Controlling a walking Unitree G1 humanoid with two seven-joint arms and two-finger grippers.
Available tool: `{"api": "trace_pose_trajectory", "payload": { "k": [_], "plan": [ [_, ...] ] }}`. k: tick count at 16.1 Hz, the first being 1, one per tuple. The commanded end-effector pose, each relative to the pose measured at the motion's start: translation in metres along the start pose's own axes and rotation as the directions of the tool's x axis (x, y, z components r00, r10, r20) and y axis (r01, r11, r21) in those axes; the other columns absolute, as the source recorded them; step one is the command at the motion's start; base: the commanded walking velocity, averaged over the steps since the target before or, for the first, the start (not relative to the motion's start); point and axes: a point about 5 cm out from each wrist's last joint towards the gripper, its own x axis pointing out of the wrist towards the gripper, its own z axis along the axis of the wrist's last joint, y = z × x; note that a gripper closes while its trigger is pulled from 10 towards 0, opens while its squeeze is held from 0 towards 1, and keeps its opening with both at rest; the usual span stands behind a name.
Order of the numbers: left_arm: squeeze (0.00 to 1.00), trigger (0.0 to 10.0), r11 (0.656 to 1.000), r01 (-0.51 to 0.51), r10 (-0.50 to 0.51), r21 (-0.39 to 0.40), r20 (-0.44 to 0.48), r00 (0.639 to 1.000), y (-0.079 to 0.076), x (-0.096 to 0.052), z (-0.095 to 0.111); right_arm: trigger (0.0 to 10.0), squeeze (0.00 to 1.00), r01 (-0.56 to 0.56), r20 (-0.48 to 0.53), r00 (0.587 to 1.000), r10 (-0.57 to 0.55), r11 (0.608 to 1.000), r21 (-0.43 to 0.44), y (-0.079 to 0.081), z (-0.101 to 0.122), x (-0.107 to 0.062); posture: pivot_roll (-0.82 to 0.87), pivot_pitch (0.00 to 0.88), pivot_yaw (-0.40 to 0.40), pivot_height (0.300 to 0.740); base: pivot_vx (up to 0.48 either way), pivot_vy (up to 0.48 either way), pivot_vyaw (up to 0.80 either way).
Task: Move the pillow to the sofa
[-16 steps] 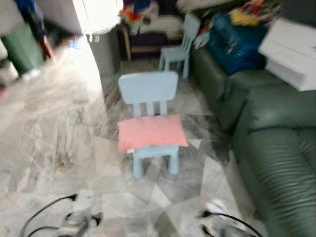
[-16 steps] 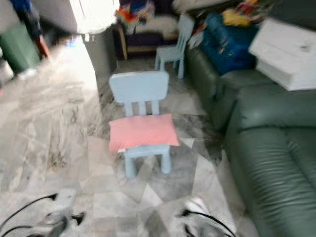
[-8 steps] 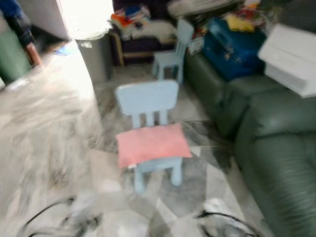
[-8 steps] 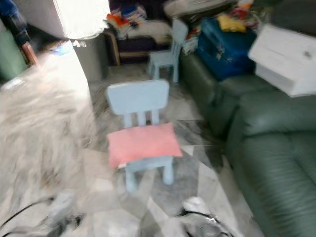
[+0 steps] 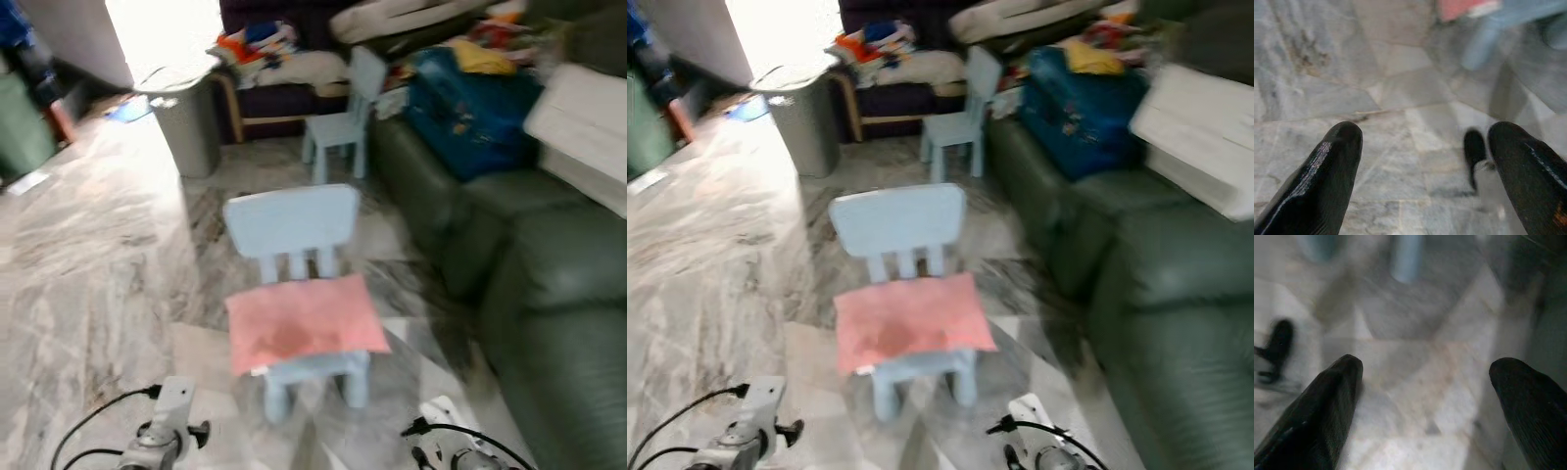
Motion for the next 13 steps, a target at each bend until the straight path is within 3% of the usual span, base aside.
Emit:
{"api": "trace_pose_trajectory", "payload": {
  "k": [1, 13],
  "plan": [
    [0.00, 10.0, 1.000, 0.001, -0.001, 0.001, 0.012, 1.000, -0.001, 0.000, 0.004, 10.0, 0.00, 0.001, 0.007, 1.000, -0.001, 1.000, -0.002, -0.002, 0.002, 0.000, -0.03, 0.000, 0.033, 0.740, 0.428, 0.000, 0.00],
    [0.00, 10.0, 0.996, -0.086, 0.087, -0.015, 0.021, 0.996, 0.009, 0.000, 0.007, 10.0, 0.00, 0.002, 0.006, 1.000, -0.002, 1.000, -0.012, -0.003, 0.002, 0.000, -0.03, 0.000, 0.029, 0.740, 0.000, 0.000, 0.00]
  ]
}}
